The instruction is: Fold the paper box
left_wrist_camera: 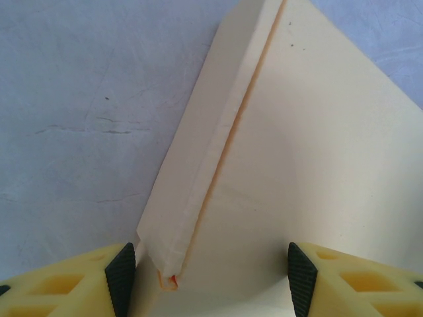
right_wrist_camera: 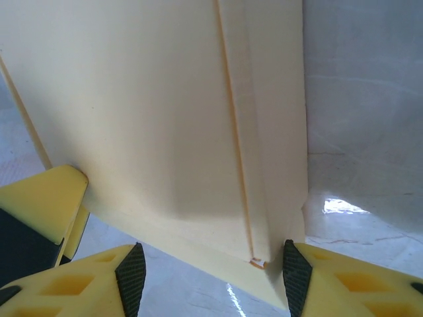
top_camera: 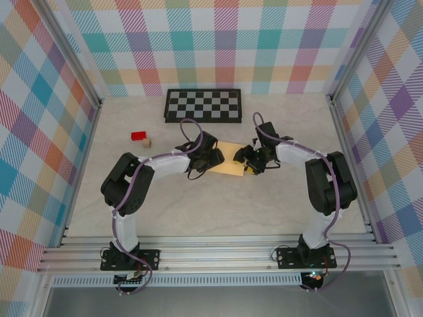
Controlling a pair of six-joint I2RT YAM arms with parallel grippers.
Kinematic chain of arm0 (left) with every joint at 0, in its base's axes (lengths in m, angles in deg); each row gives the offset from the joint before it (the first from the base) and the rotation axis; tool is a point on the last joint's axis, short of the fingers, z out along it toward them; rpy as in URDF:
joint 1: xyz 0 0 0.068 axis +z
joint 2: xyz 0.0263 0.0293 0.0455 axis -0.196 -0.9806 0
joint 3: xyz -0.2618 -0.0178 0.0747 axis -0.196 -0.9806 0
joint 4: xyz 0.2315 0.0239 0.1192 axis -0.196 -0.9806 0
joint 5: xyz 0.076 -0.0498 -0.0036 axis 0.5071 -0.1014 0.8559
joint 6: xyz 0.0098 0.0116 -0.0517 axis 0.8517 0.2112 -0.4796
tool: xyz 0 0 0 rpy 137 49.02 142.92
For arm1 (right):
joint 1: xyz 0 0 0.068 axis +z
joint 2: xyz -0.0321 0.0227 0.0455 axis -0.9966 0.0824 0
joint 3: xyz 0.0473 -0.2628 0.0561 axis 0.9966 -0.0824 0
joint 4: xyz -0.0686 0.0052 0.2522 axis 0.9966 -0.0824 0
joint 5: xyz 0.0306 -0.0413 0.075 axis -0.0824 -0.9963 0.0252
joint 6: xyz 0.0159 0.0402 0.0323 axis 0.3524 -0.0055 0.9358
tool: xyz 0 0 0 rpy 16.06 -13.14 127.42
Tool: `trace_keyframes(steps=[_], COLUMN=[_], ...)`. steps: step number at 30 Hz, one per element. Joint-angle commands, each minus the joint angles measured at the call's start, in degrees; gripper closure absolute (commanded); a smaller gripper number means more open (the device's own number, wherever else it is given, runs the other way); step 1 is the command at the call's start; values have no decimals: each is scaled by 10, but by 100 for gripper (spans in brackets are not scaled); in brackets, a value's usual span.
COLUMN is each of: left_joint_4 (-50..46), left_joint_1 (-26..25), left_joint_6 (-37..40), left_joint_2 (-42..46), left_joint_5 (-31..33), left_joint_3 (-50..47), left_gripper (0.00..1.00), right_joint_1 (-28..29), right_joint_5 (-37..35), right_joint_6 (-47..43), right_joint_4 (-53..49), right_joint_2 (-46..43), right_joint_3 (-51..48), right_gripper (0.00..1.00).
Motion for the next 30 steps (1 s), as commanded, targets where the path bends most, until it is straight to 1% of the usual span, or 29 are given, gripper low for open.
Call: trace_keyframes(steps=[1,7,13,16,26,28,30], left_joint_4=[-50,-54,-56,-59,-89,-91,-92], left_joint_1=[-16,-15,-12,-12,-8,-7,-6], left_joint_6=[2,3,8,11,22,23,25], left_joint_2=[-11,-11,-15,-19,-29,-32,-33], left_joint_5=[-9,-5,-2,0,11,10,9], left_joint_3=[-11,-8,-7,-5,13,14,16], left_gripper=[37,37,38,39,39,39,39], right_joint_1=[7,7,9,11,35,35,34], right_joint_5=[-26,-21,-36,-38,-49,-57,-69], right_joint_6=[-48,-57,-84,-107,-140,-140,-143], right_joint_4=[-44,-44,-55,-52,-46,-40,-38], right_joint_2=[-22,-14,-47,-52,-28,-23,-17], right_joint_3=[20,24,10,-5,-21,-25,-25], right_gripper=[40,40,41,45,65,68,69])
